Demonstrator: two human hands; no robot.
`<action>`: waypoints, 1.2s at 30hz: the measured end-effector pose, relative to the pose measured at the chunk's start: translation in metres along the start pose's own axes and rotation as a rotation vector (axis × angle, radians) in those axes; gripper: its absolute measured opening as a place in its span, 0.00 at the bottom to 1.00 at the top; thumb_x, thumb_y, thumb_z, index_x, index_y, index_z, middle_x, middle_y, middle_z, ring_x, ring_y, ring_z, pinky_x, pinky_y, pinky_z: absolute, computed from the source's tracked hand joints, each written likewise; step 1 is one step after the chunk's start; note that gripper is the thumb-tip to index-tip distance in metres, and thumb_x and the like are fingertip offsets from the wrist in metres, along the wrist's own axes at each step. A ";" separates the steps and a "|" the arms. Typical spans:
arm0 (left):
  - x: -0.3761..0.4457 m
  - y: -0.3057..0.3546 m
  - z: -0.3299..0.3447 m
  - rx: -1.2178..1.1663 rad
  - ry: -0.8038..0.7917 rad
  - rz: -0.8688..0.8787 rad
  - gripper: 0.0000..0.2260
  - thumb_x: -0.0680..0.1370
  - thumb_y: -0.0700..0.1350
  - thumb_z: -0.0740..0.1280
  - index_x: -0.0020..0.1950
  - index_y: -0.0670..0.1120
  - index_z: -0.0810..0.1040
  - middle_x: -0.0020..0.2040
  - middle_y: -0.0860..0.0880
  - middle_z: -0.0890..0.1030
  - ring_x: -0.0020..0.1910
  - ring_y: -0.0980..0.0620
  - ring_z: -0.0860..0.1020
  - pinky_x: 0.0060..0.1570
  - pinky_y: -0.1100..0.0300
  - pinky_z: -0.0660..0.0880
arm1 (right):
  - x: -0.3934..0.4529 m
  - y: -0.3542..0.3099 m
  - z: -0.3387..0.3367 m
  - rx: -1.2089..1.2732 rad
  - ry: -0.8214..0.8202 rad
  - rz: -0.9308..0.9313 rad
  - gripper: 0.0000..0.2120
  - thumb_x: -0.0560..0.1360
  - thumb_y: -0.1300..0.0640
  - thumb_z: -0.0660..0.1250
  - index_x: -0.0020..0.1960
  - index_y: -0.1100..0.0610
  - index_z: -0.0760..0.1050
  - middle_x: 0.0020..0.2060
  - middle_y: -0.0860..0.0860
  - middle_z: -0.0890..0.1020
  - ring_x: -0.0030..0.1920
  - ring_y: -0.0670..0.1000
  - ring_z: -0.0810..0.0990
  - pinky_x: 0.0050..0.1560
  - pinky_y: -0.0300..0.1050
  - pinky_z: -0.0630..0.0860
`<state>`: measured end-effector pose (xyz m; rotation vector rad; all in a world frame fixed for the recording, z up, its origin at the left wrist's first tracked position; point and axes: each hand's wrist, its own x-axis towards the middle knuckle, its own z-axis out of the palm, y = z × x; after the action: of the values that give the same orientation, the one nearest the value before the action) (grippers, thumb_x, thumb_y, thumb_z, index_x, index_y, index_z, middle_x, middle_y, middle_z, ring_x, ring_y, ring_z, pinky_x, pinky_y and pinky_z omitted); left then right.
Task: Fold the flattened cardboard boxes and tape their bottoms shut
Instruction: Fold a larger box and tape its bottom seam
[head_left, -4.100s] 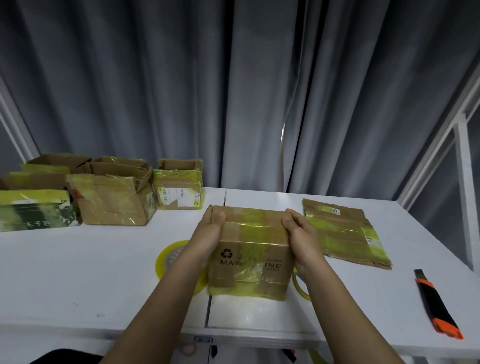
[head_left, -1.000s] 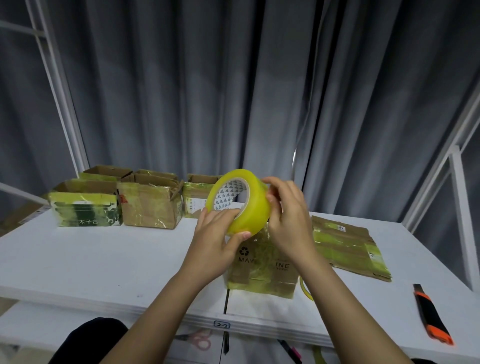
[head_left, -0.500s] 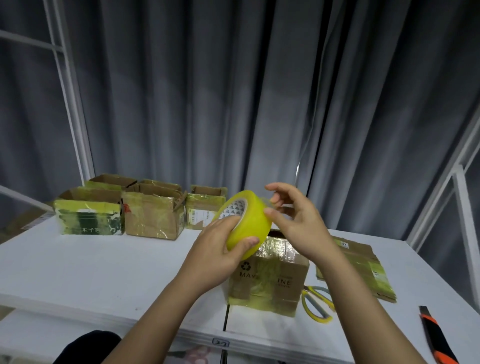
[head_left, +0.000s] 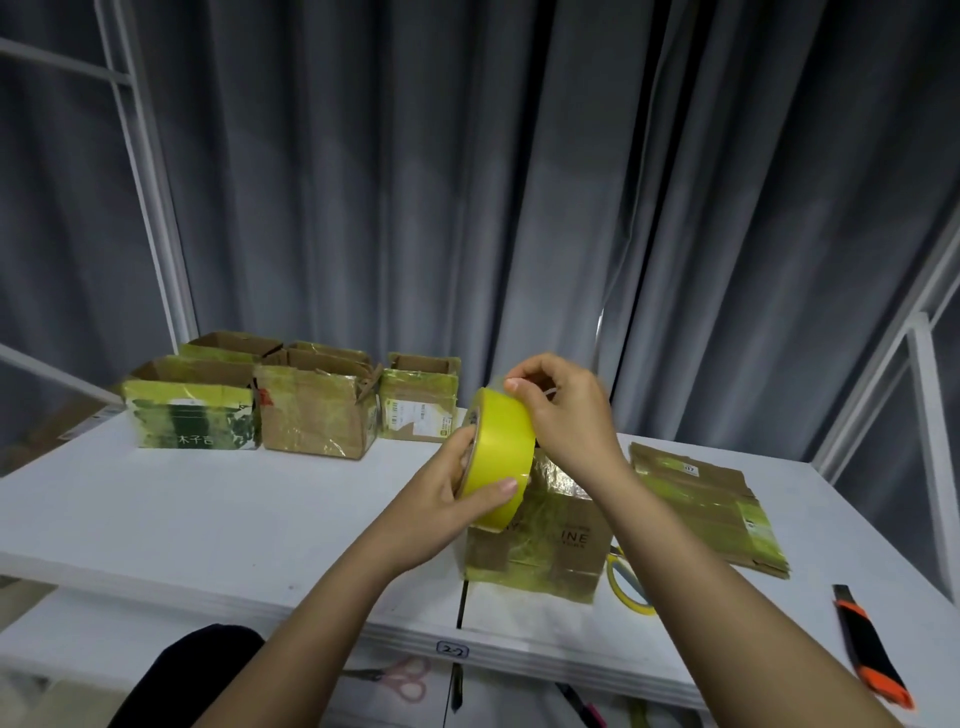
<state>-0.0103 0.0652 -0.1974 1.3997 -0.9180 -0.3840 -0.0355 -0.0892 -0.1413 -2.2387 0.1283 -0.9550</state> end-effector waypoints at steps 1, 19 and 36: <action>-0.003 0.000 -0.002 -0.007 -0.025 -0.004 0.19 0.75 0.45 0.69 0.65 0.48 0.69 0.54 0.46 0.82 0.53 0.48 0.81 0.50 0.58 0.78 | -0.002 0.001 -0.001 -0.014 -0.010 -0.004 0.07 0.74 0.58 0.69 0.40 0.49 0.78 0.33 0.41 0.78 0.39 0.44 0.77 0.40 0.40 0.73; -0.023 -0.020 -0.003 0.374 -0.027 -0.429 0.24 0.72 0.67 0.64 0.41 0.45 0.68 0.34 0.51 0.70 0.34 0.56 0.75 0.42 0.58 0.75 | -0.034 -0.011 -0.027 -0.116 0.031 -0.202 0.03 0.73 0.56 0.73 0.41 0.49 0.83 0.34 0.34 0.77 0.48 0.45 0.72 0.48 0.32 0.67; 0.012 0.031 0.036 0.710 0.178 0.030 0.07 0.73 0.49 0.72 0.38 0.50 0.76 0.35 0.55 0.78 0.36 0.57 0.75 0.42 0.54 0.75 | -0.104 0.031 -0.047 -0.113 -0.059 -0.026 0.32 0.79 0.50 0.64 0.75 0.36 0.50 0.76 0.45 0.59 0.73 0.41 0.54 0.66 0.25 0.50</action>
<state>-0.0378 0.0385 -0.1677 2.0218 -0.9677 0.1138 -0.1372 -0.1035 -0.2006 -2.3753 0.1307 -0.9149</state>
